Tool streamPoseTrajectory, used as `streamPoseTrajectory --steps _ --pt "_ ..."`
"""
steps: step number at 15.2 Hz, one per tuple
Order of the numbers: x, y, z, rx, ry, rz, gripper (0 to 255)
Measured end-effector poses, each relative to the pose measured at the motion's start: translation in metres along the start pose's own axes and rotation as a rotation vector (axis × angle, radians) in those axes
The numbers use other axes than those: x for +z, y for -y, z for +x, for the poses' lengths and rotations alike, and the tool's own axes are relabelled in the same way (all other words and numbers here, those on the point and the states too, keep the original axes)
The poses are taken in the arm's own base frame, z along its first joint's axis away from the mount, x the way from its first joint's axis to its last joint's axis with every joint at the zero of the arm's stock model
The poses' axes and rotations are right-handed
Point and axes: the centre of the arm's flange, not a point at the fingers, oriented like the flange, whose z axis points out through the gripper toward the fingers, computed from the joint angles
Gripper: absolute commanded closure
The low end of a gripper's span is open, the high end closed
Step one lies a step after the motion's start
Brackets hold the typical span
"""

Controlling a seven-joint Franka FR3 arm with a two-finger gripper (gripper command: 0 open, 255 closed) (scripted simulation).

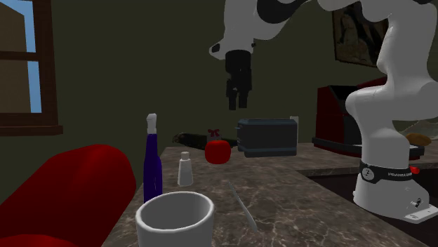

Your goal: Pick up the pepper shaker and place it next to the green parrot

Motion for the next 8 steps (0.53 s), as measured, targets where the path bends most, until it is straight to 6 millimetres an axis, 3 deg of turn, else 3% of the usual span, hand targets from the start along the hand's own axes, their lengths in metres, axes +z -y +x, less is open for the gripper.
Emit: streamPoseTrajectory --steps 8 --pt "0.056 -0.063 0.069 -0.009 0.007 0.022 0"
